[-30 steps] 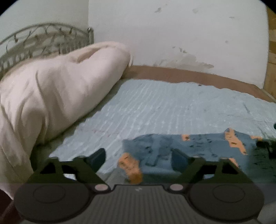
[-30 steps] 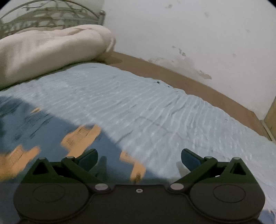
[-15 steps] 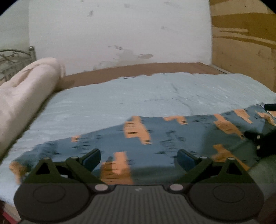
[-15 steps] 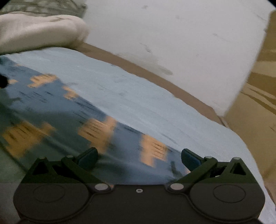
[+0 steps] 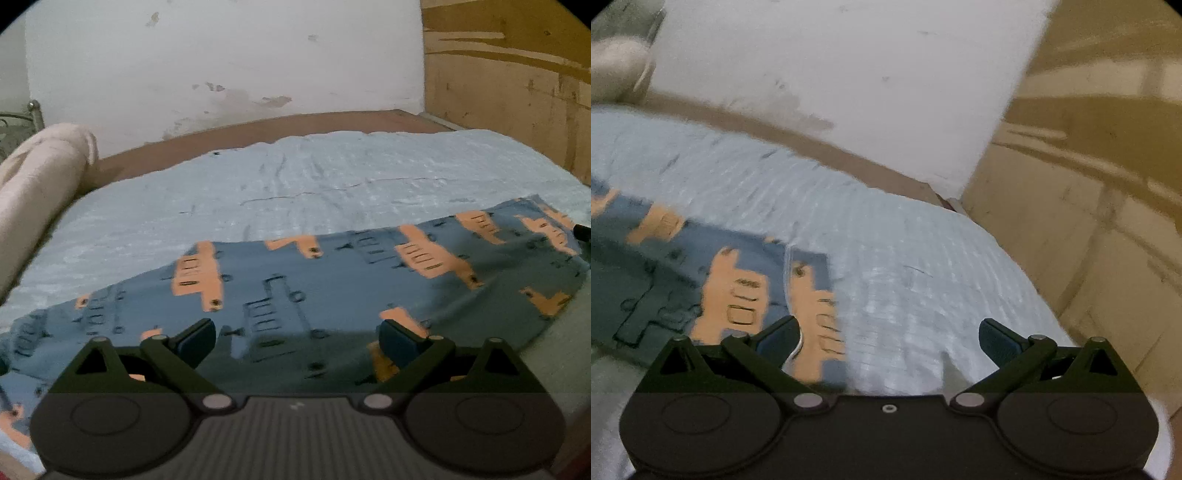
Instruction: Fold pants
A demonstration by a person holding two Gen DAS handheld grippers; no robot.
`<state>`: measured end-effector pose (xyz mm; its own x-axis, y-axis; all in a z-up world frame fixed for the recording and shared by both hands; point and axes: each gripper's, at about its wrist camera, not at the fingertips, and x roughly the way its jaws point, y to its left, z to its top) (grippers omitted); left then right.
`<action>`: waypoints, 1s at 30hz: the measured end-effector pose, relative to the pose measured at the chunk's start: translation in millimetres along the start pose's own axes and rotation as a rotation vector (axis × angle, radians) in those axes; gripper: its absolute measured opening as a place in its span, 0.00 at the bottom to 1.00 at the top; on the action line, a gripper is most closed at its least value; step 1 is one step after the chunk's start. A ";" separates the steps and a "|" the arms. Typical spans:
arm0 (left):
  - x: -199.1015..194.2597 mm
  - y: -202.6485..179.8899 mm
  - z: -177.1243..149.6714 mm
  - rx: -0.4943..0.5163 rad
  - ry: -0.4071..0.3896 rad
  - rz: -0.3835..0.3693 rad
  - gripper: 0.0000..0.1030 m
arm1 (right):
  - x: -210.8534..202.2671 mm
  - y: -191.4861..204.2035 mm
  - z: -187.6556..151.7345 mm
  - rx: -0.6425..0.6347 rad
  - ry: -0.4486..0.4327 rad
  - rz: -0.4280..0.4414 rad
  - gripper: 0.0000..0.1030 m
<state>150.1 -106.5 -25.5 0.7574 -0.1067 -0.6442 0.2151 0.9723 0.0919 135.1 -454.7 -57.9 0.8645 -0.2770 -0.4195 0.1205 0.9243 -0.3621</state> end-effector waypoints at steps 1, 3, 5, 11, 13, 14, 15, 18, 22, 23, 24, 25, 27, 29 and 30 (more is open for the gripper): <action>1.2 -3.6 1.8 -0.002 0.002 -0.011 0.95 | -2.4 -5.2 -1.6 0.025 -0.001 -0.022 0.99; 2.5 -9.2 4.9 -0.006 0.003 -0.028 0.95 | -6.9 -11.1 -5.3 0.031 -0.011 -0.058 0.99; 3.3 -15.0 8.3 -0.012 -0.011 -0.053 0.98 | -17.5 -19.7 -8.2 0.094 -0.019 0.023 0.99; 12.4 -35.5 19.3 -0.037 -0.030 -0.110 0.99 | -30.3 -28.4 -11.0 0.348 0.080 0.391 0.99; 17.3 -42.5 20.2 -0.038 -0.024 -0.125 0.99 | -27.0 -26.8 -12.4 0.452 0.146 0.462 0.99; 19.2 -44.9 20.0 -0.036 -0.020 -0.127 0.99 | -26.0 -27.5 -14.5 0.502 0.169 0.480 0.98; 22.1 -47.3 19.1 -0.029 -0.009 -0.126 0.99 | -22.6 -27.0 -15.2 0.555 0.188 0.500 0.96; 30.0 -47.7 14.6 -0.021 0.029 -0.109 0.99 | -17.4 -28.2 -16.5 0.685 0.220 0.537 0.95; 32.2 -41.3 12.1 -0.048 0.041 -0.114 0.99 | -7.7 -27.9 -11.5 0.779 0.213 0.535 0.94; 31.8 -40.8 12.3 -0.049 0.042 -0.114 0.99 | -4.3 -26.1 -10.8 0.801 0.212 0.521 0.93; 31.6 -40.3 12.4 -0.050 0.043 -0.116 0.99 | -1.0 -23.9 -11.5 0.832 0.207 0.502 0.91; 31.3 -40.0 12.5 -0.050 0.044 -0.117 0.99 | 1.2 -23.3 -13.0 0.865 0.197 0.485 0.90; 30.9 -40.2 13.0 -0.052 0.044 -0.117 0.99 | 1.0 -25.1 -18.3 0.952 0.164 0.450 0.84; 30.6 -40.3 13.4 -0.056 0.044 -0.116 0.99 | -2.1 -26.9 -23.3 1.032 0.131 0.412 0.78; 30.4 -40.7 14.0 -0.058 0.044 -0.116 0.99 | -4.1 -27.9 -26.1 1.073 0.115 0.391 0.73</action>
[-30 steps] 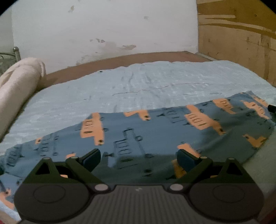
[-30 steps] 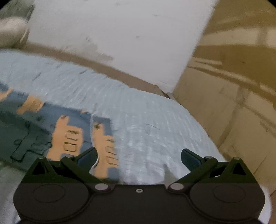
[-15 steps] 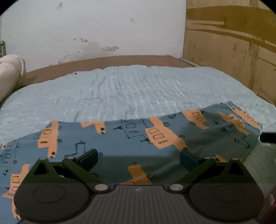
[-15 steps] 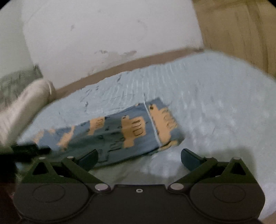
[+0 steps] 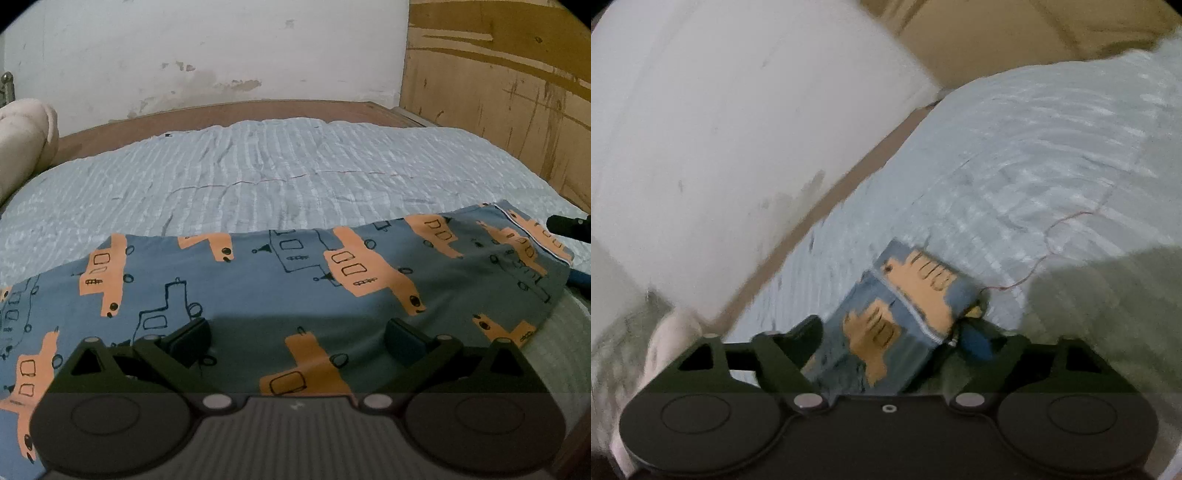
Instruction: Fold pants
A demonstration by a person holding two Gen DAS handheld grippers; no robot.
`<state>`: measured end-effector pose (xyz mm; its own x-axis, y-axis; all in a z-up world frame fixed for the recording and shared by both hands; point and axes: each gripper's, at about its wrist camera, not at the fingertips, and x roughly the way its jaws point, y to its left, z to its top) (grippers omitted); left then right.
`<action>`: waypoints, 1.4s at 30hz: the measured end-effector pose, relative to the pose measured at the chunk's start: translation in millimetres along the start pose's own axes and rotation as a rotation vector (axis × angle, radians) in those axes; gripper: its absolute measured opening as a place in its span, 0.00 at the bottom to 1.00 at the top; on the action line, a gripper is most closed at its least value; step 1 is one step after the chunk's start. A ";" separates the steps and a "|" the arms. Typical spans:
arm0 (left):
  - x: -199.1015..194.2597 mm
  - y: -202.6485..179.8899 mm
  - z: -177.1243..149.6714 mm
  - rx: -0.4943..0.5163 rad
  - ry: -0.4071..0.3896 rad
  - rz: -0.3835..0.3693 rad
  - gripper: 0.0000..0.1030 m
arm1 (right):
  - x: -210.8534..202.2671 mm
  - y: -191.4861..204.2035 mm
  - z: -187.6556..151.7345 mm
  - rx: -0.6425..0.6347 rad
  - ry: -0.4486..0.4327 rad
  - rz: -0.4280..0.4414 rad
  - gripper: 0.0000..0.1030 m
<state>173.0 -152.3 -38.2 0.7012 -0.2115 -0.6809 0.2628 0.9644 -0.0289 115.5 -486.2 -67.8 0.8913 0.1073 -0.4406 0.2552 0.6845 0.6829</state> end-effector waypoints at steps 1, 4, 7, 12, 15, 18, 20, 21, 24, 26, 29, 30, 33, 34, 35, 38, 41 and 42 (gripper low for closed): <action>-0.4 -0.1 0.9 -0.003 0.001 -0.003 0.99 | -0.1 -1.0 -0.7 0.020 -0.019 -0.005 0.70; -0.2 1.2 5.4 -0.021 0.007 -0.019 0.99 | 1.0 -2.5 -4.4 0.045 -0.065 -0.044 0.50; 2.3 4.1 12.3 -0.050 0.014 -0.042 0.99 | 3.7 -1.7 -7.6 0.027 -0.083 -0.094 0.29; 7.1 15.6 28.5 -0.161 0.040 -0.166 0.99 | 2.8 15.6 -12.8 -0.153 -0.101 -0.149 0.18; 7.4 25.0 37.0 -0.239 0.038 -0.265 0.99 | 0.5 40.8 -22.8 -0.373 -0.145 -0.183 0.14; 4.5 34.2 42.7 -0.291 0.017 -0.355 0.99 | -1.1 69.5 -38.4 -0.608 -0.187 -0.196 0.13; 2.7 39.7 43.4 -0.316 0.005 -0.403 0.99 | -0.8 86.7 -48.6 -0.738 -0.203 -0.183 0.13; 2.3 42.6 44.2 -0.331 0.000 -0.426 0.99 | -1.3 97.3 -55.7 -0.810 -0.210 -0.169 0.12; 2.1 50.5 43.9 -0.394 -0.013 -0.503 0.99 | -2.4 122.0 -77.7 -0.987 -0.218 -0.127 0.12; 0.9 56.1 42.6 -0.429 -0.019 -0.547 0.99 | -6.3 135.9 -98.6 -1.114 -0.225 -0.102 0.11; 1.2 61.8 39.8 -0.461 -0.016 -0.575 0.99 | -6.2 155.5 -127.0 -1.253 -0.197 -0.040 0.11; 1.2 62.1 38.4 -0.465 -0.008 -0.572 0.99 | -6.5 160.6 -135.0 -1.280 -0.179 -0.023 0.11; 4.5 64.5 32.3 -0.471 0.011 -0.549 0.99 | -6.6 169.1 -162.5 -1.341 -0.098 0.017 0.11; 5.0 65.5 30.1 -0.472 0.018 -0.542 0.99 | -5.4 169.1 -170.3 -1.355 -0.077 0.020 0.11; 5.5 66.3 28.2 -0.473 0.025 -0.533 0.99 | -3.9 167.8 -178.5 -1.369 -0.057 0.024 0.11; 8.0 66.8 23.8 -0.462 0.051 -0.511 0.99 | 0.8 163.1 -186.1 -1.347 -0.016 0.014 0.12; 12.4 65.4 20.1 -0.465 0.080 -0.520 0.96 | -0.6 158.9 -183.6 -1.287 -0.012 0.015 0.12; 14.5 63.8 20.3 -0.468 0.090 -0.525 0.94 | -0.8 158.1 -181.4 -1.261 -0.012 0.018 0.12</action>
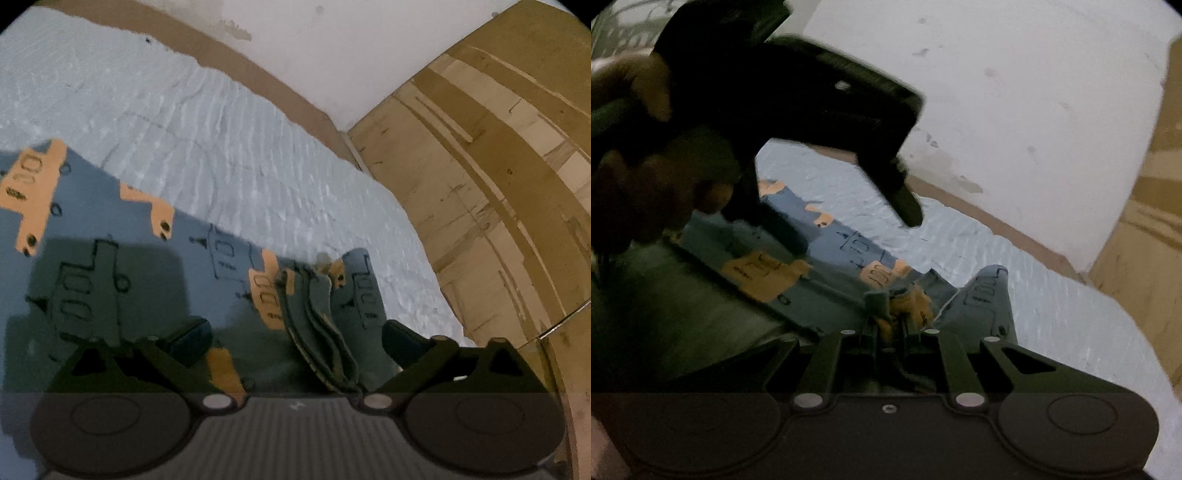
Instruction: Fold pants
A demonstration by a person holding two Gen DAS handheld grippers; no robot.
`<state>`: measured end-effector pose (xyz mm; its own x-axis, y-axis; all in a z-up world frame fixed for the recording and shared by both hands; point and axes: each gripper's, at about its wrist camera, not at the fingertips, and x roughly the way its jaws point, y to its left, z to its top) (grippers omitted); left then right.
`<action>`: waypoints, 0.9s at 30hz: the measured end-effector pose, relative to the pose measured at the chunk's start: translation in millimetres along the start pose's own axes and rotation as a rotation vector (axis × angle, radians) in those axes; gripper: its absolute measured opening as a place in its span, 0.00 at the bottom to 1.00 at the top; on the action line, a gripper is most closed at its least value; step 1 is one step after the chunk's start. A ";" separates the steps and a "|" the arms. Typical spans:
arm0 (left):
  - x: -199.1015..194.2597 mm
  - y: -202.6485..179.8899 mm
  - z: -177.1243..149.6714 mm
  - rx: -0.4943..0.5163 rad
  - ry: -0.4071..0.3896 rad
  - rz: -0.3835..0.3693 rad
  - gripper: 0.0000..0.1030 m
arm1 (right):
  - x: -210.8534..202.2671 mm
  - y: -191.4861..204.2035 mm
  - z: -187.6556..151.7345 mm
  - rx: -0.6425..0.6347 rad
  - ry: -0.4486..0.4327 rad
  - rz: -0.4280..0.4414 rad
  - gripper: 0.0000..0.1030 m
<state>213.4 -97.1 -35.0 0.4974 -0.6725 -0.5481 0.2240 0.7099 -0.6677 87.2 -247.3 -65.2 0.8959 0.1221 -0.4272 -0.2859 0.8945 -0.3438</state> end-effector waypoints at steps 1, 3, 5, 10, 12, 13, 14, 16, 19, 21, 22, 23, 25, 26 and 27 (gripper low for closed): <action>3.8 -0.9 0.4 -0.007 0.010 0.002 0.93 | 2.5 -2.0 0.8 0.022 -0.002 0.002 0.12; 10.0 -3.7 1.8 -0.010 0.024 0.010 0.90 | 5.0 -5.1 1.4 0.050 -0.008 0.002 0.13; 17.7 -8.3 5.7 -0.014 0.037 0.026 0.87 | 4.3 -3.8 0.4 0.062 -0.014 -0.001 0.13; 37.9 -12.6 15.1 -0.067 0.079 0.039 0.73 | 3.6 0.5 -5.2 0.063 -0.025 -0.003 0.13; 45.0 -12.2 17.0 -0.078 0.092 0.061 0.64 | -0.3 0.3 -6.7 0.054 -0.025 -0.004 0.13; 47.5 -12.0 17.6 -0.081 0.096 0.065 0.63 | 0.8 0.1 -7.1 0.056 -0.025 -0.001 0.14; 49.2 -11.7 18.1 -0.083 0.099 0.066 0.61 | 0.9 -0.2 -7.3 0.059 -0.025 0.002 0.15; 51.0 -11.0 19.2 -0.087 0.101 0.068 0.60 | -2.8 -1.7 -6.4 0.067 -0.032 0.005 0.21; 51.0 -9.3 20.0 -0.093 0.102 0.059 0.60 | -8.7 -3.4 -3.8 0.086 -0.049 0.013 0.29; 52.0 -8.3 20.3 -0.096 0.103 0.055 0.60 | -8.4 -4.9 -1.3 0.094 -0.053 0.017 0.36; 52.3 -8.0 20.2 -0.095 0.104 0.054 0.60 | -6.8 -6.2 -0.1 0.105 -0.051 0.022 0.38; 52.1 -8.3 20.3 -0.094 0.106 0.054 0.60 | -4.5 -7.4 1.3 0.115 -0.049 0.023 0.40; 53.5 -9.3 21.1 -0.090 0.110 0.054 0.60 | -2.1 -7.8 4.7 0.118 -0.050 0.013 0.42; 54.2 -9.5 21.3 -0.090 0.111 0.053 0.60 | -0.6 -7.4 6.4 0.114 -0.052 0.006 0.43; 54.9 -10.0 21.7 -0.091 0.111 0.053 0.60 | -1.9 -5.3 7.4 0.108 -0.050 0.004 0.43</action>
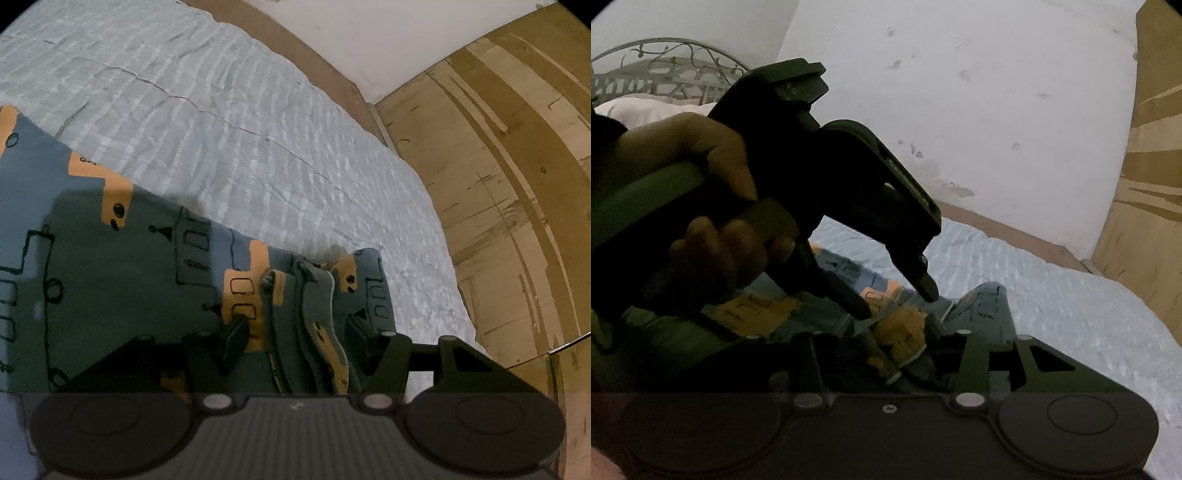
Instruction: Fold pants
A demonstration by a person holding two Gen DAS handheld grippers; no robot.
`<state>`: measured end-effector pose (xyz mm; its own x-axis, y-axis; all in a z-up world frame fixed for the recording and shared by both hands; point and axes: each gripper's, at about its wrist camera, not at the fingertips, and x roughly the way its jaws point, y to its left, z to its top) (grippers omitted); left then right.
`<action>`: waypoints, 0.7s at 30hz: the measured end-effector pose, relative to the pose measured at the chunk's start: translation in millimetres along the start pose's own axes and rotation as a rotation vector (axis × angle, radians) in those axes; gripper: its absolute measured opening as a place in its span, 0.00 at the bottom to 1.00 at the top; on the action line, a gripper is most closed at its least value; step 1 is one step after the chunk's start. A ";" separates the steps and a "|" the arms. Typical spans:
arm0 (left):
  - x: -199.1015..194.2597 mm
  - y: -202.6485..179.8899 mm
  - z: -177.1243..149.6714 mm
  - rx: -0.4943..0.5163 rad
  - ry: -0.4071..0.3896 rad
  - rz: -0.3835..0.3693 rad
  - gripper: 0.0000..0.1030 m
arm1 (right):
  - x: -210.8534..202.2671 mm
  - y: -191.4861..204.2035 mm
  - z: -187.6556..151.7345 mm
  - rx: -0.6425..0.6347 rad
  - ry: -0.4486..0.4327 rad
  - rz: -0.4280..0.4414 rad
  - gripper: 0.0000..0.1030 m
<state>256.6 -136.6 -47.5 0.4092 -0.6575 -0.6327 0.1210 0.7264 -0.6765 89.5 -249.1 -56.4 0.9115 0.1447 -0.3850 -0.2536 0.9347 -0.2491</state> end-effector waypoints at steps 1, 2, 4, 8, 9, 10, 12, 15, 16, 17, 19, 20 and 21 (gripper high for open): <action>0.2 0.1 0.0 -0.002 0.001 -0.001 0.60 | 1.9 1.3 0.3 -0.008 0.007 -0.001 0.42; 0.5 1.1 -0.2 -0.005 0.001 -0.004 0.60 | 4.6 2.9 0.3 -0.017 0.023 -0.001 0.37; -0.2 2.1 -0.9 -0.008 0.002 -0.008 0.60 | 5.7 3.5 -0.2 -0.009 0.031 0.006 0.17; 0.6 2.1 -2.0 -0.006 0.003 -0.007 0.60 | -4.4 -1.7 0.7 0.059 -0.003 0.006 0.13; 1.3 2.4 -2.0 -0.007 0.002 -0.006 0.60 | -7.7 -5.1 1.1 0.085 -0.008 0.014 0.13; 1.3 2.7 -1.8 -0.009 0.001 -0.006 0.60 | -9.7 -7.5 1.4 0.101 -0.008 0.026 0.13; 1.6 2.9 -2.0 -0.014 0.000 -0.006 0.60 | -13.2 -8.4 -0.3 0.106 0.008 0.043 0.13; 1.0 1.4 -3.9 -0.007 -0.002 0.002 0.56 | -16.2 -6.3 -4.8 0.088 0.032 0.054 0.12; 1.1 0.6 -4.8 -0.004 -0.005 0.012 0.54 | -17.0 -5.6 -6.4 0.087 0.034 0.054 0.12; 1.6 -0.2 -5.8 -0.002 -0.008 0.025 0.48 | -17.8 -5.3 -7.0 0.088 0.035 0.054 0.12; 2.4 -0.7 -7.4 -0.002 -0.015 0.056 0.35 | -19.2 -3.9 -7.3 0.092 0.035 0.053 0.13; 2.4 -0.4 -7.8 -0.005 -0.018 0.071 0.30 | -19.0 -3.6 -7.0 0.092 0.035 0.052 0.13; 2.5 0.3 -8.0 -0.011 -0.018 0.072 0.28 | -18.9 -3.0 -7.0 0.091 0.034 0.051 0.13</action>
<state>250.5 -139.6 -52.4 0.4326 -0.6001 -0.6729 0.0812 0.7692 -0.6338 70.8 -256.9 -54.6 0.8862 0.1831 -0.4257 -0.2674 0.9523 -0.1469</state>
